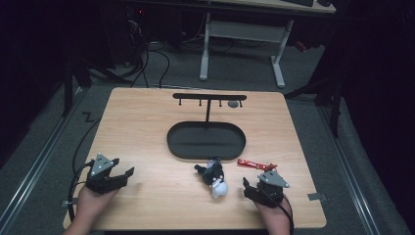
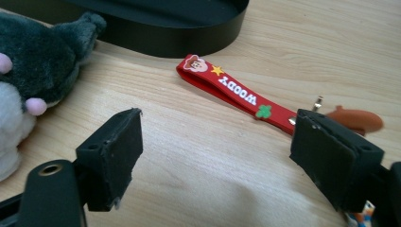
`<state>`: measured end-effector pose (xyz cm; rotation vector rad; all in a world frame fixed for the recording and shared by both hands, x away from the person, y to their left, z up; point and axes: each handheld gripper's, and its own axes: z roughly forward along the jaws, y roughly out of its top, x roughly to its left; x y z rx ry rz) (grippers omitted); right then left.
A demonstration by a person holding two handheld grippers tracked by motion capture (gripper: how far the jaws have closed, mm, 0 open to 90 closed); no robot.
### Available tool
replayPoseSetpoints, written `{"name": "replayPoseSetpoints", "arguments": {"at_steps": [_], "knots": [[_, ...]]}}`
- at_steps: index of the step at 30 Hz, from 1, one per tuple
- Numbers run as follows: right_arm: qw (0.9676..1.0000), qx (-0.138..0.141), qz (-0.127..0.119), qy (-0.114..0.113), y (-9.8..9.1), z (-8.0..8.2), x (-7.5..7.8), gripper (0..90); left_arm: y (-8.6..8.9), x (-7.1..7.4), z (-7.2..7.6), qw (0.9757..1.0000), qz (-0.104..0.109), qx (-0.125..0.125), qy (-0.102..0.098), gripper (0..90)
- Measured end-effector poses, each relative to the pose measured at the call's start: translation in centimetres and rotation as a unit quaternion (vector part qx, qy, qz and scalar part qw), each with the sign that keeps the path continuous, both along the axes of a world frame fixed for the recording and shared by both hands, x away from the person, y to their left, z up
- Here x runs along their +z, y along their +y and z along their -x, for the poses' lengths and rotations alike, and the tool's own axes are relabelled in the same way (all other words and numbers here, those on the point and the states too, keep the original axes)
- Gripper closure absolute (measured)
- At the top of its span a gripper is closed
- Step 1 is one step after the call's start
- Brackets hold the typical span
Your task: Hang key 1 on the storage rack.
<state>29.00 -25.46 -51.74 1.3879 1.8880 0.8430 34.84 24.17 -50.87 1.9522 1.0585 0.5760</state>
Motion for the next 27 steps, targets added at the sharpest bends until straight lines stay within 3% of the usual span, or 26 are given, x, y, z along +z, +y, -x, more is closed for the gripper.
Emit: {"name": "replayPoseSetpoints", "arguments": {"at_steps": [4,6,14,20,27], "knots": [[0.9998,0.014,0.013,0.003,0.4,-0.1,-0.5,16.6,-0.9,0.1,-0.1,0.9998,-0.011,-0.011,-0.011,31.0],[0.9998,0.019,0.005,0.006,0.4,0.0,-0.6,16.6,-1.3,0.0,-0.2,0.9996,-0.017,-0.014,-0.017,31.2],[0.9996,0.029,-0.002,0.001,0.3,0.5,-0.6,16.6,-2.0,0.0,-0.3,0.9995,-0.016,-0.025,-0.012,31.1],[0.9995,0.021,-0.022,0.001,-0.3,0.7,-0.5,16.8,-2.5,-0.3,-0.5,0.9992,-0.020,-0.032,-0.008,31.1],[0.9994,0.027,-0.022,0.002,0.0,0.6,-0.5,15.8,-2.5,-0.4,-0.3,0.9991,-0.021,-0.036,-0.007,31.1]]}}
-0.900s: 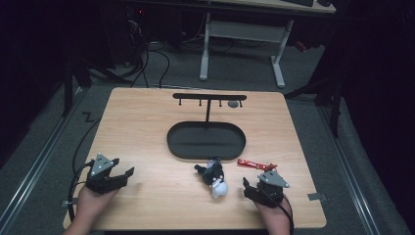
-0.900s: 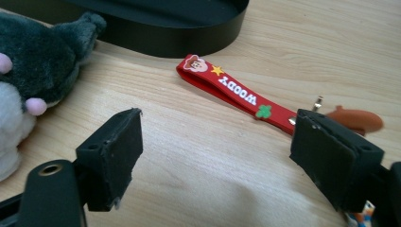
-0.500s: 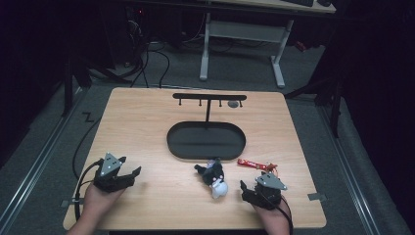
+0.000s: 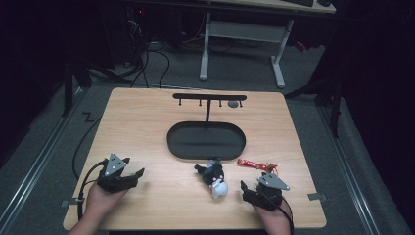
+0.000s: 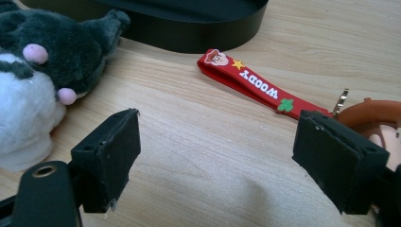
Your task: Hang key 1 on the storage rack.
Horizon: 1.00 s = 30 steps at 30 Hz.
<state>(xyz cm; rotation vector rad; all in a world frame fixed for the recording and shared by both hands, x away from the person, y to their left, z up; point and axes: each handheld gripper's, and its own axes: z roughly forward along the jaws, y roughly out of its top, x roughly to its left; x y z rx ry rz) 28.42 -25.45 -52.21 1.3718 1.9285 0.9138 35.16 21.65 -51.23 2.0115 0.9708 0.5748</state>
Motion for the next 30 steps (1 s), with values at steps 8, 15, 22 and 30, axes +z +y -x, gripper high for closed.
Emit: {"name": "replayPoseSetpoints", "arguments": {"at_steps": [8,15,22,30], "knots": [[0.9999,0.008,-0.007,0.004,0.37,-0.13,0.04,15.5,0.17,0.00,0.07,1.0000,-0.004,0.000,0.000,31.1],[0.9999,0.012,-0.001,-0.006,0.75,-0.11,0.17,13.4,0.11,0.01,0.12,1.0000,-0.004,-0.002,-0.004,31.2],[0.9996,0.010,0.017,0.022,0.62,-0.27,0.41,13.1,-0.04,-0.06,0.15,1.0000,-0.006,-0.004,-0.002,31.1],[0.9983,0.012,0.019,0.053,0.93,-0.37,0.60,14.1,-0.06,-0.04,0.11,0.9999,-0.008,-0.008,-0.002,30.7]]}}
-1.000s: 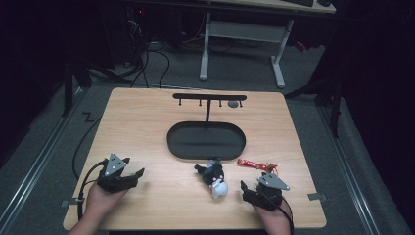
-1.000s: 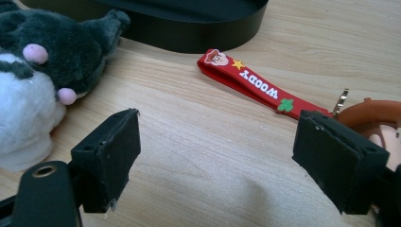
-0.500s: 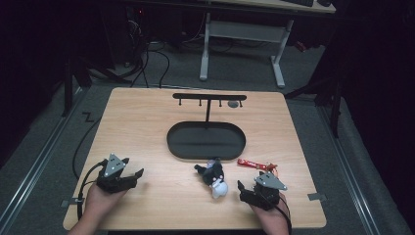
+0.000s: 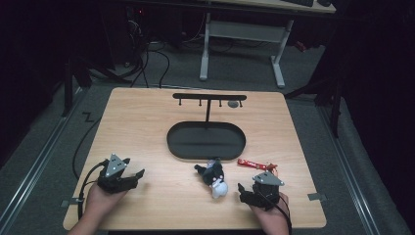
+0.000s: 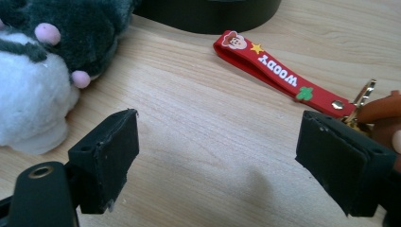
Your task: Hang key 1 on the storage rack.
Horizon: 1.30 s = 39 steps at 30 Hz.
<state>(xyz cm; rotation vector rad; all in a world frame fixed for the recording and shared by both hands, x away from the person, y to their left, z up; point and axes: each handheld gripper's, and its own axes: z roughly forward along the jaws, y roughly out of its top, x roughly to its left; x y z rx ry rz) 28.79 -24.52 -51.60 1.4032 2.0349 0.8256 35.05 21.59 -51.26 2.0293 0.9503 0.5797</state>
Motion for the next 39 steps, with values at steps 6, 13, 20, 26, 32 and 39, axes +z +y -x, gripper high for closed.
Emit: {"name": "replayPoseSetpoints", "arguments": {"at_steps": [6,13,20,26,32,39], "knots": [[0.9996,-0.002,-0.014,0.023,-0.3,-0.2,0.1,15.9,0.0,0.0,0.0,1.0000,0.001,-0.006,0.000,30.5],[0.9988,-0.004,-0.016,0.045,-0.8,-0.1,1.3,22.3,-0.3,-0.1,-0.2,0.9999,-0.001,-0.012,0.001,30.5],[0.9978,0.007,-0.017,0.064,-0.5,0.3,2.0,25.8,-0.8,0.0,0.3,0.9998,-0.008,-0.017,-0.001,30.5],[0.9964,0.030,-0.012,0.079,-0.2,0.2,2.0,35.0,-0.6,-0.1,0.3,0.9999,-0.007,-0.013,0.002,30.4],[0.9943,0.032,0.004,0.102,-0.2,-0.5,1.7,38.1,-0.5,-0.1,0.3,0.9999,-0.003,-0.014,0.001,30.3],[0.9879,0.050,0.032,0.143,0.5,-1.2,1.4,39.8,-0.9,-0.1,0.1,0.9996,-0.002,-0.027,0.000,30.3]]}}
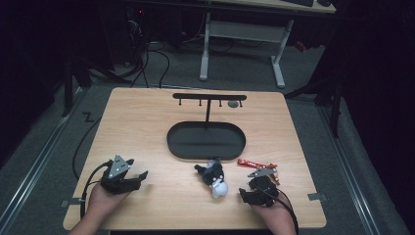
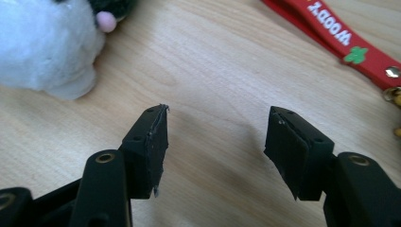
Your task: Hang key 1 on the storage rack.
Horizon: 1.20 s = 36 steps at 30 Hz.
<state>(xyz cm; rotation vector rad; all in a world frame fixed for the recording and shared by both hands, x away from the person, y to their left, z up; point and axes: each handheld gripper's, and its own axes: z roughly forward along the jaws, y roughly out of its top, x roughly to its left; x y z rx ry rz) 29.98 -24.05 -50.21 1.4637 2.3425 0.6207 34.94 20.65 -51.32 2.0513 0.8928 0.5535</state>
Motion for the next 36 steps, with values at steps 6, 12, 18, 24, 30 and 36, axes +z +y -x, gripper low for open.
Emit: {"name": "replayPoseSetpoints", "arguments": {"at_steps": [6,12,18,24,30,36], "knots": [[0.9995,0.009,-0.007,0.029,0.2,-0.3,0.4,41.1,-0.4,0.2,0.1,0.9999,-0.004,-0.009,-0.006,30.3],[0.9993,0.003,-0.009,0.037,0.4,-0.4,1.2,43.2,-0.5,0.2,0.0,0.9999,0.000,-0.013,-0.008,30.3],[0.9990,-0.010,-0.012,0.041,0.2,-0.6,1.3,42.2,-0.5,0.1,-0.2,0.9999,0.003,-0.016,-0.004,30.3],[0.9986,-0.019,-0.006,0.048,-0.2,-1.1,1.9,42.8,-0.5,0.0,-0.1,0.9998,0.004,-0.019,-0.004,30.4],[0.9981,-0.008,0.003,0.061,0.3,-1.2,2.1,42.5,-0.7,0.2,-0.1,0.9997,0.006,-0.020,-0.011,30.6],[0.9978,-0.015,0.011,0.064,-0.2,-1.2,3.0,43.1,-0.8,0.3,-0.3,0.9996,0.005,-0.023,-0.012,30.5]]}}
